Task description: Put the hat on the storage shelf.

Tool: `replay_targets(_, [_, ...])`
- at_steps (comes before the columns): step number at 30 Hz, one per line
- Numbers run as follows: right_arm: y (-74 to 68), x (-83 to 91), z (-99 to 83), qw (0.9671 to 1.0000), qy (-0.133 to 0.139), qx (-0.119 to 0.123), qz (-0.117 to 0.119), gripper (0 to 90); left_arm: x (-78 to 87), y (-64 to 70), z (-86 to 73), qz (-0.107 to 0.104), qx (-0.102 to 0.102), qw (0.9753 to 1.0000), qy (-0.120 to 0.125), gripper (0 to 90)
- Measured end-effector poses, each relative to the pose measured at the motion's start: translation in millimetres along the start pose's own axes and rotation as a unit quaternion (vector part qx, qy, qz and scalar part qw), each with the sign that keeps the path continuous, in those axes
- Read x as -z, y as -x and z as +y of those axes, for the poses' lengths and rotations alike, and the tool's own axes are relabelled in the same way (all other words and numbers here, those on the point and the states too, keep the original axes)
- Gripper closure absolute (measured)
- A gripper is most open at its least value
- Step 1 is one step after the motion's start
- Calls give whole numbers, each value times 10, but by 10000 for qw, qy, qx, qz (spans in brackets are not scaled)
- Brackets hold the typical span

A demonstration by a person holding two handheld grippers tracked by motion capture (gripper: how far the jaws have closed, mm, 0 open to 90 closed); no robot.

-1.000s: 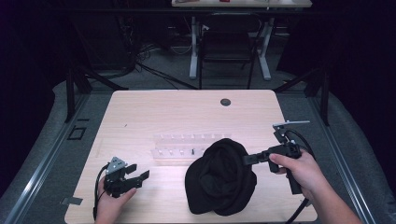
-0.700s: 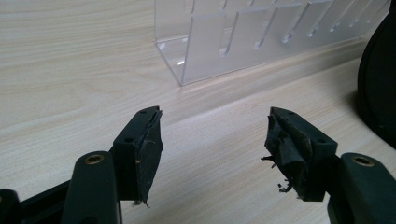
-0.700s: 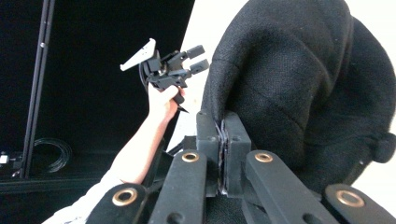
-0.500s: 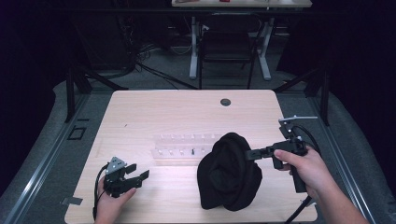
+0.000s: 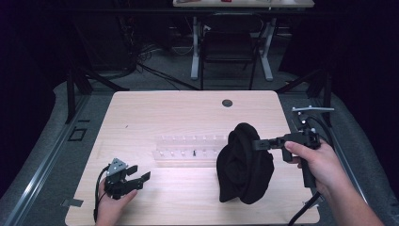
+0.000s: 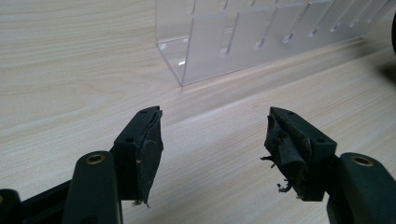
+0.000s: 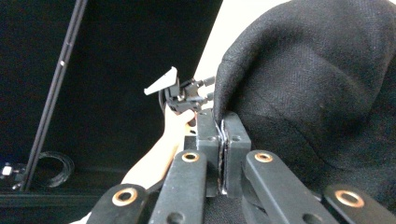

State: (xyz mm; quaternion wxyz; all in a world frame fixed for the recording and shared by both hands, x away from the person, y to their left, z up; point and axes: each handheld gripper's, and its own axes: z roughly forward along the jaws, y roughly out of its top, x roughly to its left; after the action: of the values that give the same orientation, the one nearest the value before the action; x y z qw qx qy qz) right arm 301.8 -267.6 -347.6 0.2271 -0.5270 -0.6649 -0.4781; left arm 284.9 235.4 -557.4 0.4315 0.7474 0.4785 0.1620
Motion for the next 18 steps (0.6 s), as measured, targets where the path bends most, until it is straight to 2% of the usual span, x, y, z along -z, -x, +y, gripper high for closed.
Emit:
replay_targets(4, [-24,49,42,10000,99,9,8,885,-2,2,0,0,-3,10000,-1,365])
replay_targets(8, [-64,52,102,9994,269,1,197,885,-7,2,0,3,-6,10000,-4,365])
replay_targets(11, [-101,50,149,9991,334,42,253,884,-5,3,0,-2,-6,10000,1,365])
replay_targets(18, [-170,35,242,9988,409,82,251,884,-1,-4,1,0,-7,10000,-18,365])
